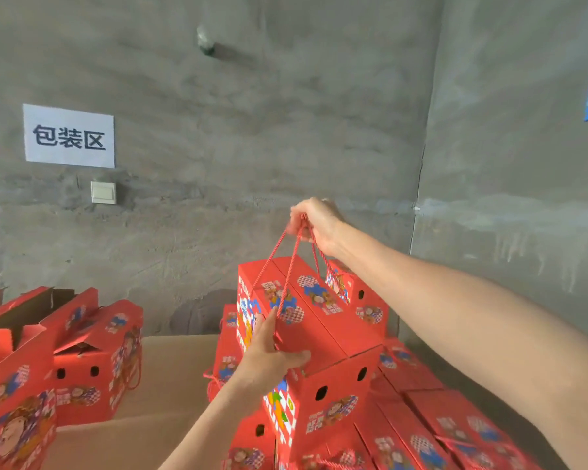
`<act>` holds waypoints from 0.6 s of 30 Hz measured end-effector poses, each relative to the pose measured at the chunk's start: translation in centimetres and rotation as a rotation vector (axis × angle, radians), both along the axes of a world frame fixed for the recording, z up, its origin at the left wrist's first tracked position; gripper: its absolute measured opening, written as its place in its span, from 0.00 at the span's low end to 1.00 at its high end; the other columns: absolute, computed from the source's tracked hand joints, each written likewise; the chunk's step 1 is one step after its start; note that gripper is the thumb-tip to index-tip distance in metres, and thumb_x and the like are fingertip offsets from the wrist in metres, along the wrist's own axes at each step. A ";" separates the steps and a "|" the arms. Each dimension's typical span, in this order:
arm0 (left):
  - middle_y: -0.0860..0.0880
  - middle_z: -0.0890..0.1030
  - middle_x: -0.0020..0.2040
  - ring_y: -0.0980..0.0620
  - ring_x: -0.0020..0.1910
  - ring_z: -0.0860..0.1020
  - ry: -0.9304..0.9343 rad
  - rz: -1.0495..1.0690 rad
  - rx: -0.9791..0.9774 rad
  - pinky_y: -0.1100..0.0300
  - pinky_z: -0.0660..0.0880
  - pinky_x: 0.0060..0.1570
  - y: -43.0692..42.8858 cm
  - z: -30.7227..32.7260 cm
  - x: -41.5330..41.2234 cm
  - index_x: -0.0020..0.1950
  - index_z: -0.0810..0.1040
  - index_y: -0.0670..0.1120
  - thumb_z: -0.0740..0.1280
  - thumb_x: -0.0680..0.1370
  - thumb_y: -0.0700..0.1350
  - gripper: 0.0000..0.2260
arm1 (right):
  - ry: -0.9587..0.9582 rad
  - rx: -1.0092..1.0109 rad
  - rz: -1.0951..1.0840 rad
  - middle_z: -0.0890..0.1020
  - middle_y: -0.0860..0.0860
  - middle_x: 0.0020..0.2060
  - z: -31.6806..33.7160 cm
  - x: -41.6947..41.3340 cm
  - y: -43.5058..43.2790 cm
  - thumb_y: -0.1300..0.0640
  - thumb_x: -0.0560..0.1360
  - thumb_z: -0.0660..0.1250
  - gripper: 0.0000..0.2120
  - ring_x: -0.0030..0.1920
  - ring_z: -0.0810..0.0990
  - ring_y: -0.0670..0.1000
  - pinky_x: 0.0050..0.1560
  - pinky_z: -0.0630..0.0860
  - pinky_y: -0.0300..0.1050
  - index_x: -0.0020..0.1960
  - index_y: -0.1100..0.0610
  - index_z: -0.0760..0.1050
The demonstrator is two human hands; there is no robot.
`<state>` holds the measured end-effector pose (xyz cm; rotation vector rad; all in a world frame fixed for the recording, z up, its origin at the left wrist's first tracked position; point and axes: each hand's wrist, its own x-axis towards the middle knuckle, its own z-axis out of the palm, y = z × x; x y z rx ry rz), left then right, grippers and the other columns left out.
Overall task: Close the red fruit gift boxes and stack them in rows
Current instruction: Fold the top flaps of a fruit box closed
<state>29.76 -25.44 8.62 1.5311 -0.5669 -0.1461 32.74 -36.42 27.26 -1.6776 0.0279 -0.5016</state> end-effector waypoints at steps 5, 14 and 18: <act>0.47 0.54 0.77 0.51 0.75 0.57 -0.306 0.365 0.287 0.72 0.56 0.65 -7.1 -3.1 5.2 0.77 0.51 0.48 0.65 0.77 0.37 0.34 | -0.039 -0.112 0.026 0.76 0.53 0.26 -2.1 5.3 -5.0 0.65 0.73 0.63 0.13 0.26 0.75 0.46 0.29 0.69 0.34 0.29 0.59 0.71; 0.44 0.59 0.76 0.48 0.70 0.68 -0.379 0.257 0.530 0.73 0.65 0.53 -15.3 -4.6 19.7 0.76 0.51 0.58 0.53 0.83 0.45 0.23 | -0.052 -0.223 -0.080 0.79 0.55 0.37 -6.8 15.1 -15.8 0.65 0.72 0.66 0.02 0.40 0.76 0.51 0.40 0.70 0.38 0.43 0.64 0.77; 0.57 0.73 0.65 0.68 0.45 0.75 -0.357 0.167 0.592 0.79 0.66 0.39 -15.2 -7.8 22.8 0.75 0.45 0.61 0.53 0.83 0.48 0.24 | 0.247 -0.975 -0.245 0.69 0.59 0.67 -15.7 17.0 -19.9 0.45 0.73 0.66 0.34 0.70 0.66 0.57 0.65 0.65 0.49 0.72 0.60 0.59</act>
